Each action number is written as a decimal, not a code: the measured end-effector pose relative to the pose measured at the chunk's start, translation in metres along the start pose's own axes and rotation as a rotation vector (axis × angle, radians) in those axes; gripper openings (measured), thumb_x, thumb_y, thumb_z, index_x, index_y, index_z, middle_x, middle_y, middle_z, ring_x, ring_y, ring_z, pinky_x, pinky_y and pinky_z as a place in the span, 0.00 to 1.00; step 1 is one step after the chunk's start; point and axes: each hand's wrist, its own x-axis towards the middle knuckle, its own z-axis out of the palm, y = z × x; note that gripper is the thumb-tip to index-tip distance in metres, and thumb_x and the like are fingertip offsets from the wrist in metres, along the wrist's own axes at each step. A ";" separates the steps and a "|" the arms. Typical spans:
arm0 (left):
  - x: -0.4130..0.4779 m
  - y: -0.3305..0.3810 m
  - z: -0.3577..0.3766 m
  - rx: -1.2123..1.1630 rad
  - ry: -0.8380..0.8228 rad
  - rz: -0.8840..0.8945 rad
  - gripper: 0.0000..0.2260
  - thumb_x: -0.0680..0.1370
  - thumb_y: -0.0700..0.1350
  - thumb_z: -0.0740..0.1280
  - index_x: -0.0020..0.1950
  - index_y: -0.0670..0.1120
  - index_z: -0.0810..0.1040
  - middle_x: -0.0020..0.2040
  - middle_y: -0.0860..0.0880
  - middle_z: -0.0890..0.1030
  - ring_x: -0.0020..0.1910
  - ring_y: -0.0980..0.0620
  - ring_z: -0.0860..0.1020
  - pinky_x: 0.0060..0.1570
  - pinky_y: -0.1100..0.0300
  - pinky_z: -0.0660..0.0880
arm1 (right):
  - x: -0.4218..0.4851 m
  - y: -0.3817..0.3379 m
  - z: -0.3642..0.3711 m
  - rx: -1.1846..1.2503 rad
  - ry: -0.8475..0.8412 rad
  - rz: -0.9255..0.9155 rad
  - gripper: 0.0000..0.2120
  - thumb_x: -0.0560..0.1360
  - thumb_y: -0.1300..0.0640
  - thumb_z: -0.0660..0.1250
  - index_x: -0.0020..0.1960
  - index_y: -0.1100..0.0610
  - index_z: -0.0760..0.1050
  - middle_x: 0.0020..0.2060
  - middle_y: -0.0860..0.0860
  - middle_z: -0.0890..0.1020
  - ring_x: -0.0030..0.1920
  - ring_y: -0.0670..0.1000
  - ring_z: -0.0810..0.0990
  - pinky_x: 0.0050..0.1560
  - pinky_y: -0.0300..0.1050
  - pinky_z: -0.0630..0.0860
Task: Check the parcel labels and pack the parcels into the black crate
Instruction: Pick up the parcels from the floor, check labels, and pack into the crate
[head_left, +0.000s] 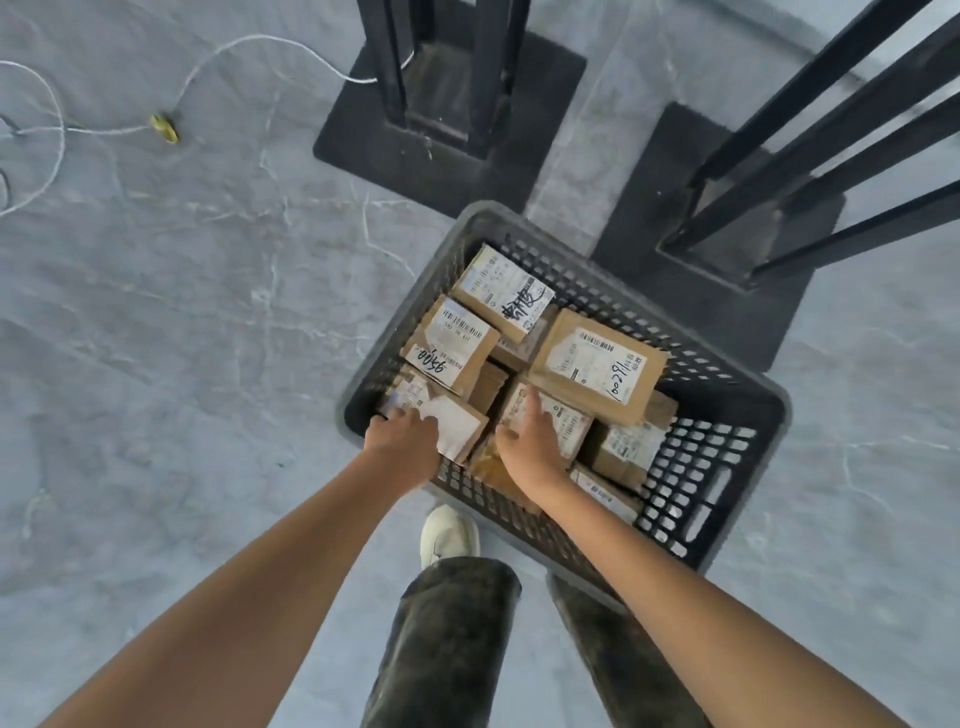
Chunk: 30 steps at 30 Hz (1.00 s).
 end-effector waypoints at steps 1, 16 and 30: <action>-0.018 0.001 -0.020 -0.024 -0.002 0.027 0.15 0.79 0.45 0.57 0.66 0.45 0.70 0.63 0.43 0.74 0.61 0.44 0.72 0.51 0.53 0.70 | -0.016 -0.010 -0.025 -0.027 -0.015 -0.051 0.30 0.79 0.59 0.60 0.77 0.54 0.51 0.69 0.57 0.68 0.55 0.50 0.79 0.46 0.33 0.72; -0.446 0.075 -0.467 -0.488 0.805 0.413 0.09 0.78 0.50 0.57 0.45 0.48 0.74 0.43 0.49 0.80 0.41 0.48 0.78 0.38 0.57 0.72 | -0.400 -0.303 -0.391 0.254 0.445 -0.666 0.11 0.77 0.64 0.58 0.42 0.58 0.78 0.32 0.49 0.81 0.36 0.47 0.79 0.41 0.40 0.73; -0.647 0.322 -0.510 -0.598 1.151 1.060 0.28 0.77 0.49 0.63 0.73 0.55 0.54 0.66 0.53 0.65 0.65 0.55 0.64 0.60 0.59 0.66 | -0.646 -0.158 -0.582 0.397 1.065 -0.662 0.13 0.79 0.61 0.59 0.39 0.52 0.76 0.31 0.50 0.82 0.33 0.45 0.80 0.41 0.41 0.77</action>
